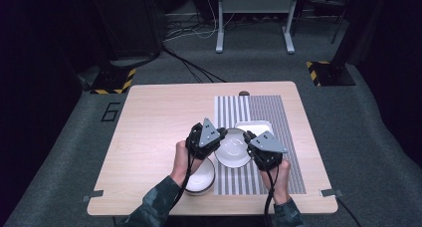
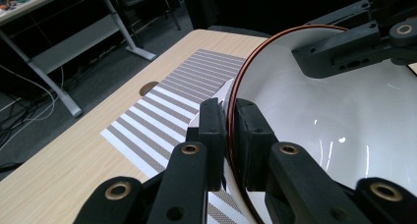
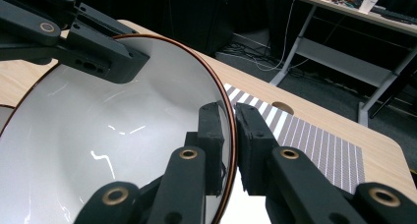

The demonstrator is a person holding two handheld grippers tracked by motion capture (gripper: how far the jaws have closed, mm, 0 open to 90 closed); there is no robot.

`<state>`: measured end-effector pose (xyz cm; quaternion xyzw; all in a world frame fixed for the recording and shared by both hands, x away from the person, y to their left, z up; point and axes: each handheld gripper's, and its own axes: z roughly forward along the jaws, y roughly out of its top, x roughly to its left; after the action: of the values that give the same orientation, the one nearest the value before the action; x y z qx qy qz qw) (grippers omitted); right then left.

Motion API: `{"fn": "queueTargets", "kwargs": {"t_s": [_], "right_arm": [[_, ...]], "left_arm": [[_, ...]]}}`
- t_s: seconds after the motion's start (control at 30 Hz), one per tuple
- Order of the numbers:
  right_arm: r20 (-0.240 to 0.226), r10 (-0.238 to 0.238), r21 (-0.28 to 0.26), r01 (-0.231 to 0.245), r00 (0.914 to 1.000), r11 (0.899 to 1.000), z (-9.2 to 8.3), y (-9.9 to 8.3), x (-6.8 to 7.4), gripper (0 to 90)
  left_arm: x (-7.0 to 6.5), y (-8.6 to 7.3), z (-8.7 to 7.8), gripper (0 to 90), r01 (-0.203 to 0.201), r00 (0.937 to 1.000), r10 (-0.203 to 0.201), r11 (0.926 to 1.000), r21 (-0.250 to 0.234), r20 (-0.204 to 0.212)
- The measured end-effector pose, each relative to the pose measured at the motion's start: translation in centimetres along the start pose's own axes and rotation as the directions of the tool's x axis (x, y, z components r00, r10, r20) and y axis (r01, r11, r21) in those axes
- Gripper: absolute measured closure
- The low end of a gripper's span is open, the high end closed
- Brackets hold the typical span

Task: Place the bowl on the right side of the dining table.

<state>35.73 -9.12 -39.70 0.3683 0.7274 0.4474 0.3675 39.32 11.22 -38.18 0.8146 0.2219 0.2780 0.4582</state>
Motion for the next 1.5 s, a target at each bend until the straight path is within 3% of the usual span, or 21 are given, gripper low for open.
{"fn": "queueTargets", "kwargs": {"t_s": [0.5,0.87,1.2,1.5], "right_arm": [[0.034,-0.008,0.003,0.008,0.9994,1.0,0.7,0.2,-1.0,81.7],[0.046,0.006,0.019,-0.007,0.9989,1.0,1.6,0.0,-1.7,81.7],[0.058,0.016,0.029,-0.017,0.9982,0.999,2.2,-0.2,-2.4,81.7],[0.068,0.03,0.045,-0.033,0.9973,0.998,2.9,-0.5,-3.2,81.7]], "left_arm": [[0.7,0.8,1.5,82.3,-0.008,1.0,0.008,0.9999,0.009,0.003],[1.1,1.0,2.9,82.2,0.001,0.9999,-0.001,0.9997,0.025,0.013],[1.6,1.4,4.1,82.1,-0.024,0.9996,0.023,0.9988,0.042,0.018],[1.9,1.7,5.2,82.0,-0.019,0.9993,0.017,0.9981,0.059,0.033]]}}
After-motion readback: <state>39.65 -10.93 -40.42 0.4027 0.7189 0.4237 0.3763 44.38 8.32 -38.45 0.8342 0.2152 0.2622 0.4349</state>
